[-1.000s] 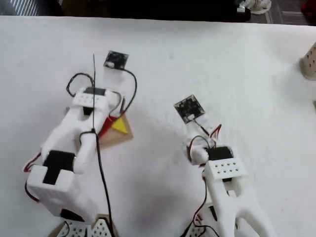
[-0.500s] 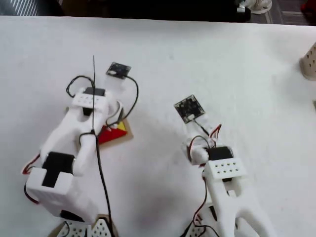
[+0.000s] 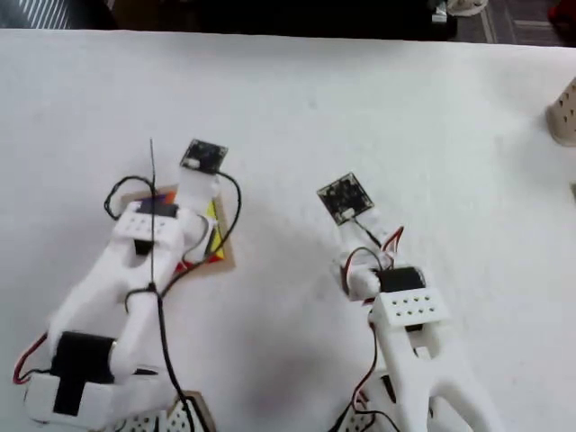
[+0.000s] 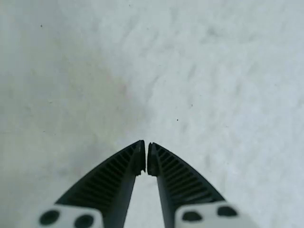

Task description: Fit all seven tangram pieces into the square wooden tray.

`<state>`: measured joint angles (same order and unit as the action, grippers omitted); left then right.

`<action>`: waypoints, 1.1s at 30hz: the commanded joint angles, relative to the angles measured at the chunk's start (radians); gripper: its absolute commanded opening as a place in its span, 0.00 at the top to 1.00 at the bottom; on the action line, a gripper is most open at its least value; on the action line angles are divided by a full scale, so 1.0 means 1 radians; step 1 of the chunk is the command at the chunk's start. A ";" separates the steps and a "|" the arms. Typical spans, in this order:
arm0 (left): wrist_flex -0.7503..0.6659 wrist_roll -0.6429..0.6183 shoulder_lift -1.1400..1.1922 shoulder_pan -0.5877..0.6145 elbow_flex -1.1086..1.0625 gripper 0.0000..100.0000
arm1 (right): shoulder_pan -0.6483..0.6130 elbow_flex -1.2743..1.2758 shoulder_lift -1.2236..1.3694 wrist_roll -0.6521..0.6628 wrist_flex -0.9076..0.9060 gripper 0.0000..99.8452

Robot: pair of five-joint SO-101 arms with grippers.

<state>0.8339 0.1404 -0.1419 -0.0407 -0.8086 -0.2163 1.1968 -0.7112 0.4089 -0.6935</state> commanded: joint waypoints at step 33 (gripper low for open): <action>-0.091 0.058 -1.208 0.166 -0.760 0.97 | 0.139 0.405 -1.112 -0.140 -0.334 0.98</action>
<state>0.7695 0.1404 -1.2068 0.1435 -1.5021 -0.0829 1.5819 -1.6855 0.2708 -0.9498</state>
